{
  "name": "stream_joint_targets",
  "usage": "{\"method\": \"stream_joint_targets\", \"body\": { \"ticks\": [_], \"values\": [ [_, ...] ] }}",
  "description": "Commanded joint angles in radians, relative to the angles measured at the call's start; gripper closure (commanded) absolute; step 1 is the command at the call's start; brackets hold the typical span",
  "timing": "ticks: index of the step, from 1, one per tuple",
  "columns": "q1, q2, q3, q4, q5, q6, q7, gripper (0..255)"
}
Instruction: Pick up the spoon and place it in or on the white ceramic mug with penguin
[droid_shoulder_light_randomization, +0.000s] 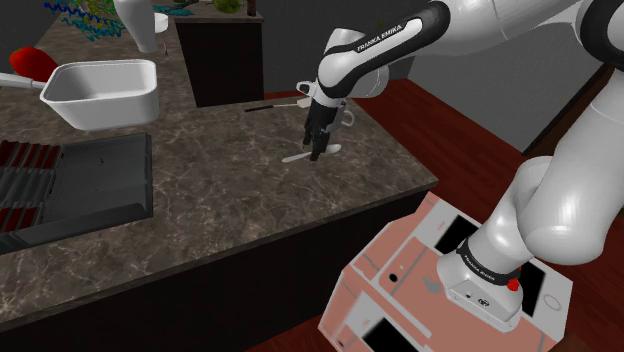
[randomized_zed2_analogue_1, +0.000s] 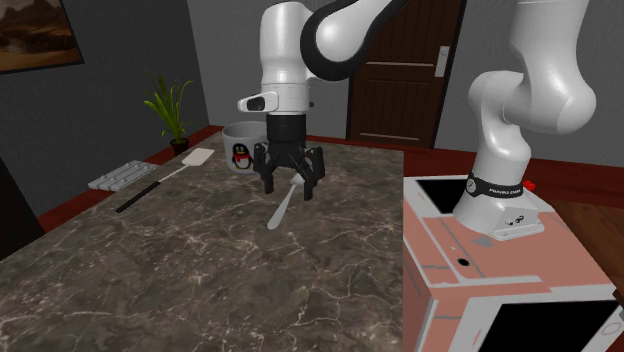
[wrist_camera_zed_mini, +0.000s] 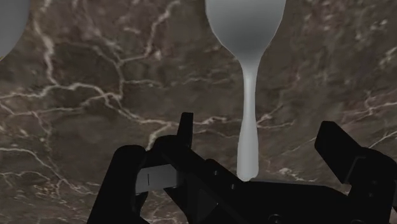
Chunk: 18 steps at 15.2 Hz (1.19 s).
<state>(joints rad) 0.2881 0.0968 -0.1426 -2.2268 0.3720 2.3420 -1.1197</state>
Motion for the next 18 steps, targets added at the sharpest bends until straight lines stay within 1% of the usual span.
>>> {"method": "stream_joint_targets", "body": {
  "ticks": [1,10,18],
  "values": [
    [0.000,0.000,0.000,0.000,0.000,0.000,0.000,255],
    [0.000,0.000,0.000,0.000,0.000,0.000,0.000,255],
    [-0.001,-0.063,-0.006,0.038,-0.042,-0.094,0.046,255]
  ]
}}
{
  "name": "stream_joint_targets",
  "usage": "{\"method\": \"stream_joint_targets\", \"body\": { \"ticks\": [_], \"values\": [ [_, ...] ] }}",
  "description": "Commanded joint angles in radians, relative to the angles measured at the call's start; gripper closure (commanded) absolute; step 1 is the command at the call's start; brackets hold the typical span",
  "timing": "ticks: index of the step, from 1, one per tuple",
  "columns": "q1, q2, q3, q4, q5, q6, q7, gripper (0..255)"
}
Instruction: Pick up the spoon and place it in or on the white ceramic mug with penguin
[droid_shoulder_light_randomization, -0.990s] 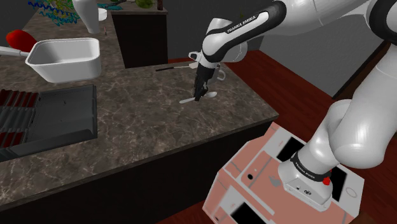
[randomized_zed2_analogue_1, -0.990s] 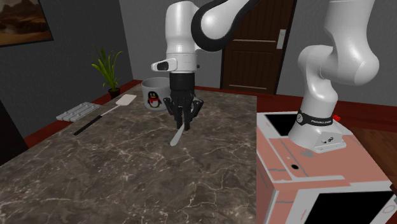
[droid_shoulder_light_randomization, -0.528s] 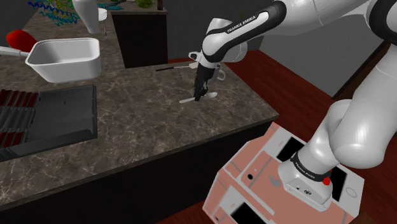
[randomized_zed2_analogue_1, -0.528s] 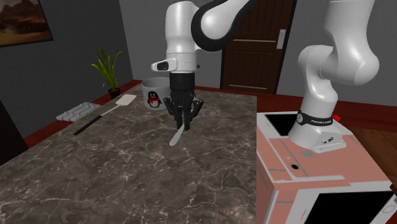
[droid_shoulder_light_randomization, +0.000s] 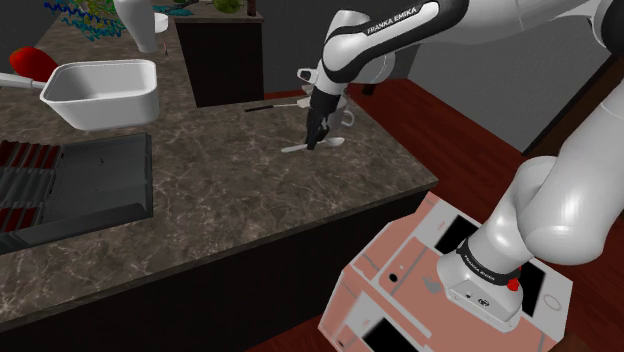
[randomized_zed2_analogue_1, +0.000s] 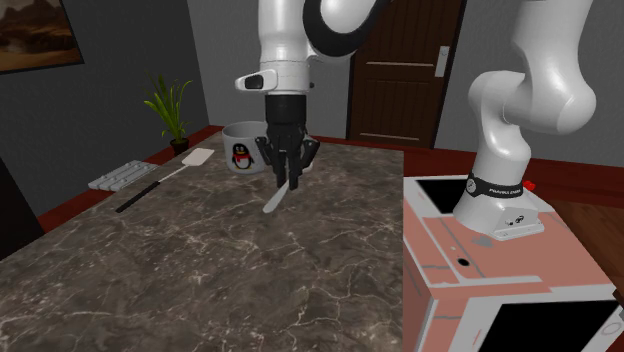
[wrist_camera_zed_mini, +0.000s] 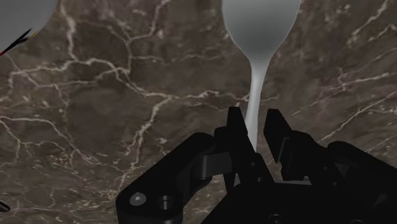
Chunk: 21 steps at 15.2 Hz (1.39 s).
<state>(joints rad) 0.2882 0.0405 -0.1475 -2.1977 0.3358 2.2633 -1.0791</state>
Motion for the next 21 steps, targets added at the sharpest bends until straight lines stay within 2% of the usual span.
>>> {"method": "stream_joint_targets", "body": {
  "ticks": [1,21],
  "values": [
    [-0.001,-0.014,-0.001,0.014,-0.010,-0.027,0.011,255],
    [-0.006,-0.112,-0.005,0.175,-0.073,-0.274,0.098,255]
  ]
}}
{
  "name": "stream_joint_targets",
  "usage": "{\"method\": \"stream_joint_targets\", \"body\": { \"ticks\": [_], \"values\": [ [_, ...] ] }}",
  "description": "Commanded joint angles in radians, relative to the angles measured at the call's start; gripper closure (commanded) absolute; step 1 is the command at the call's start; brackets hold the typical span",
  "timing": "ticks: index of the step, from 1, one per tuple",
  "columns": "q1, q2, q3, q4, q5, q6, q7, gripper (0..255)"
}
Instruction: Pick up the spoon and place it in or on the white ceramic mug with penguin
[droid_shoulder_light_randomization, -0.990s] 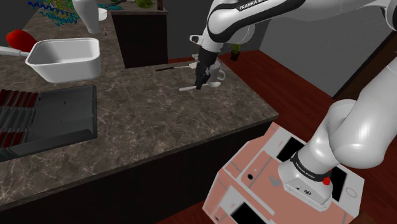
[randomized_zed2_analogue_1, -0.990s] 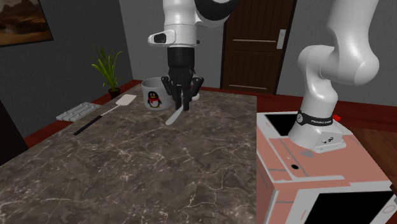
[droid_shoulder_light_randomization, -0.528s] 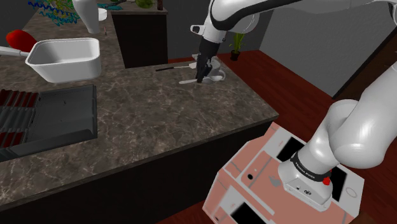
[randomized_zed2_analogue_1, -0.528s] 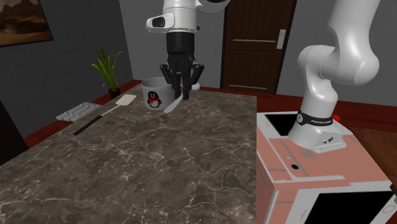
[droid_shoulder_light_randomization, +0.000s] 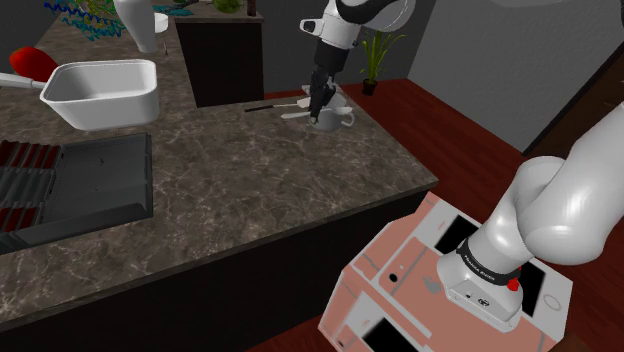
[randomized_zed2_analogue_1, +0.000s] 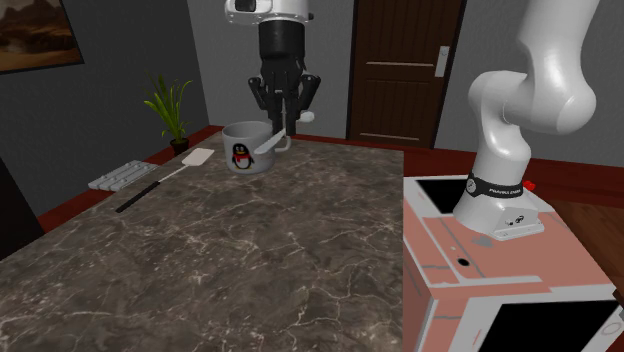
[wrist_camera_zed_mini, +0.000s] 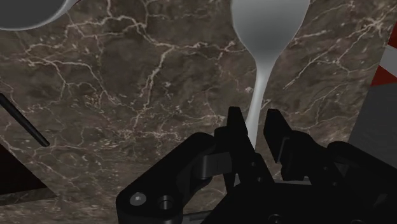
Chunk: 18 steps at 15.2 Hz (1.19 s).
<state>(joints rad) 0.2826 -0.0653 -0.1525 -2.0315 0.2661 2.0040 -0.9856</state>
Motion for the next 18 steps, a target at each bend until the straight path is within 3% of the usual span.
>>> {"method": "stream_joint_targets", "body": {
  "ticks": [1,4,11,18],
  "values": [
    [-0.001,-0.009,0.000,0.019,-0.005,-0.027,0.008,255],
    [-0.001,-0.015,-0.001,0.047,-0.009,-0.060,0.017,255],
    [-0.080,0.093,-0.088,0.199,0.008,-0.148,-0.139,255],
    [-0.178,0.255,-0.158,0.424,0.050,-0.261,-0.287,255]
  ]
}}
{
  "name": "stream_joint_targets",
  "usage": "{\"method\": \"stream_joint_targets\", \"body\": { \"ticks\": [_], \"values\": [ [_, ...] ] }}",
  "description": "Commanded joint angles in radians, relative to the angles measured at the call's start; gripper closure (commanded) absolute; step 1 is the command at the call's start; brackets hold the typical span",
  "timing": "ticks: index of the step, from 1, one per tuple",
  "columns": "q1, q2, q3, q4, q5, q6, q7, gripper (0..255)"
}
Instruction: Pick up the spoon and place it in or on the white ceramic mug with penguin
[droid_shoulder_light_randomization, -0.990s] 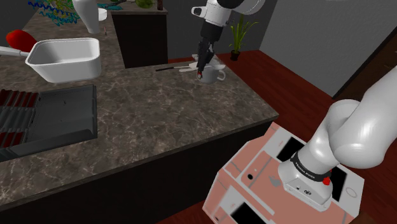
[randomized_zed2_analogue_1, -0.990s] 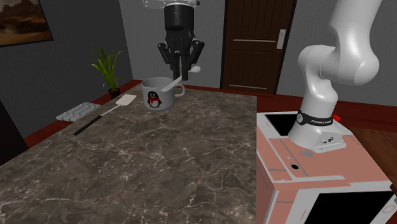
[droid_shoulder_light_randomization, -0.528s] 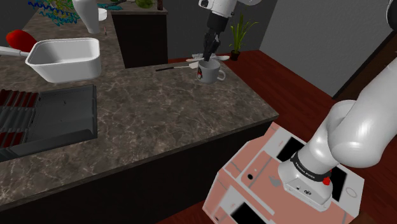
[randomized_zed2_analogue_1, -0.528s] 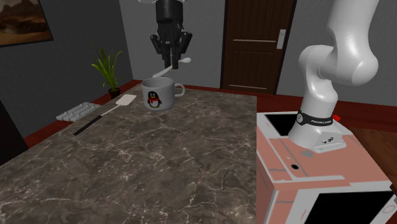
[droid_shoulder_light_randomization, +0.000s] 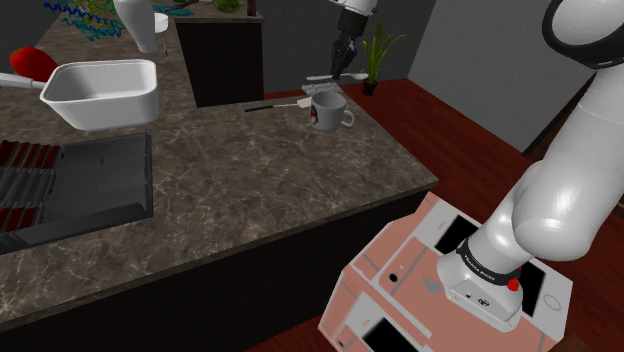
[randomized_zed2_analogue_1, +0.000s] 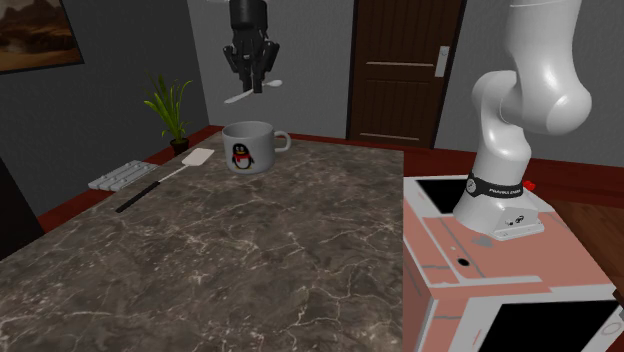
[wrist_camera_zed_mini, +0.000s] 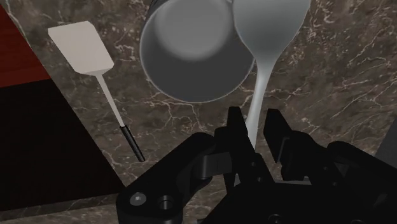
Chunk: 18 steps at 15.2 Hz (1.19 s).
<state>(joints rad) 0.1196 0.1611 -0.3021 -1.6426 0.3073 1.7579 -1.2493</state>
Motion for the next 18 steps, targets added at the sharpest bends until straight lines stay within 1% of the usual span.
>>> {"method": "stream_joint_targets", "body": {
  "ticks": [1,15,18],
  "values": [
    [-0.015,0.029,-0.008,0.022,0.009,-0.002,-0.026,255],
    [-0.011,0.057,-0.001,-0.127,0.033,0.168,-0.075,255],
    [-0.011,0.060,-0.001,-0.134,0.035,0.177,-0.078,255]
  ]
}}
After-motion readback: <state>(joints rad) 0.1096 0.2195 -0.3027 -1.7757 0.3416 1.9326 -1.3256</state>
